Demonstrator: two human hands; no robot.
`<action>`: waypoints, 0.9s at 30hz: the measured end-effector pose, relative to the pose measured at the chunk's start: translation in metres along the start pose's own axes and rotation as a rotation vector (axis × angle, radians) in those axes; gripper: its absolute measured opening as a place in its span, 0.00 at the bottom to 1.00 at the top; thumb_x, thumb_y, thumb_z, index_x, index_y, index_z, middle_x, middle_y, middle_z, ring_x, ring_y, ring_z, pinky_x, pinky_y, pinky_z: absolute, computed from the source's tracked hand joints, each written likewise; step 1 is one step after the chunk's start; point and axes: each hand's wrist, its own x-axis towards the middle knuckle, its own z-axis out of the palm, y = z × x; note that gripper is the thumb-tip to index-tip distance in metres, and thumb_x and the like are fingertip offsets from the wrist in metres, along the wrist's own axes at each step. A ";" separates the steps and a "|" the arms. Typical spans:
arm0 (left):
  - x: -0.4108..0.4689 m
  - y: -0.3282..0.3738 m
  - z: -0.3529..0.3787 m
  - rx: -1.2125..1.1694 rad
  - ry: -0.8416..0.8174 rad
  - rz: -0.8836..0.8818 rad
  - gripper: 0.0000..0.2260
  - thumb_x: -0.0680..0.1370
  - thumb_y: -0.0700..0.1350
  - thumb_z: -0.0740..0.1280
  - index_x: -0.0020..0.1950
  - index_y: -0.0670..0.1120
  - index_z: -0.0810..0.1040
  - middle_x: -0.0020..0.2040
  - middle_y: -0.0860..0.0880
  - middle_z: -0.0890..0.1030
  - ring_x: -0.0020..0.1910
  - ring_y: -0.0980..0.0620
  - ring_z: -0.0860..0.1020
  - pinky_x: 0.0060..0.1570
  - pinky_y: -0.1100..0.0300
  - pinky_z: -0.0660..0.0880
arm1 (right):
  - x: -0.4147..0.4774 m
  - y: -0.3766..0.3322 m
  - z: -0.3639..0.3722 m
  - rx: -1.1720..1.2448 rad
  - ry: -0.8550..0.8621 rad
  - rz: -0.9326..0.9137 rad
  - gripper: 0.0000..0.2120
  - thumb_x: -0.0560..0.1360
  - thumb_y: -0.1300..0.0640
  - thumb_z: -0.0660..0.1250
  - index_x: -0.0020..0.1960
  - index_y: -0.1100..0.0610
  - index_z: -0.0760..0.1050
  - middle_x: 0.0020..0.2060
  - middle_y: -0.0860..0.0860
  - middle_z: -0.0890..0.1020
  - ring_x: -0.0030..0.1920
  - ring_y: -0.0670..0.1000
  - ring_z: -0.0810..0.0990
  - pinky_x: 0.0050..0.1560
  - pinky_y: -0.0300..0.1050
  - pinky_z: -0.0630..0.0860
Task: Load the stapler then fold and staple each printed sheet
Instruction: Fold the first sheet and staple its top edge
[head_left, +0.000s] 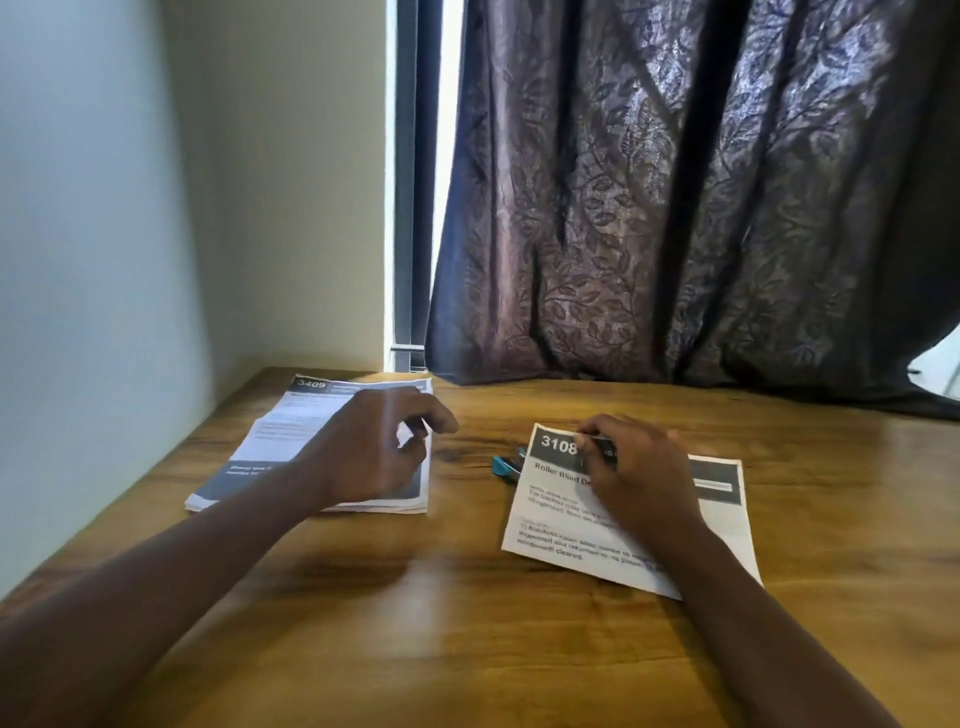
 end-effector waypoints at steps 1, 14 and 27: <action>0.007 0.003 0.005 -0.003 -0.026 -0.029 0.14 0.74 0.36 0.73 0.55 0.53 0.85 0.51 0.58 0.85 0.47 0.59 0.83 0.45 0.63 0.81 | 0.000 0.001 0.000 -0.005 0.009 0.018 0.06 0.80 0.49 0.64 0.50 0.48 0.79 0.45 0.44 0.84 0.48 0.51 0.80 0.55 0.53 0.68; 0.060 0.045 0.040 0.157 -0.651 -0.092 0.30 0.77 0.40 0.70 0.77 0.56 0.69 0.79 0.51 0.68 0.77 0.48 0.64 0.77 0.46 0.65 | -0.003 0.013 -0.013 -0.078 0.028 0.097 0.08 0.81 0.49 0.63 0.53 0.47 0.80 0.48 0.45 0.84 0.50 0.51 0.79 0.58 0.52 0.66; 0.034 0.014 0.017 -0.406 -0.037 -0.290 0.14 0.73 0.43 0.79 0.55 0.56 0.85 0.54 0.49 0.83 0.50 0.51 0.85 0.51 0.58 0.84 | -0.004 -0.007 -0.003 -0.015 0.031 -0.031 0.07 0.82 0.50 0.62 0.49 0.50 0.77 0.44 0.46 0.82 0.47 0.51 0.78 0.53 0.50 0.67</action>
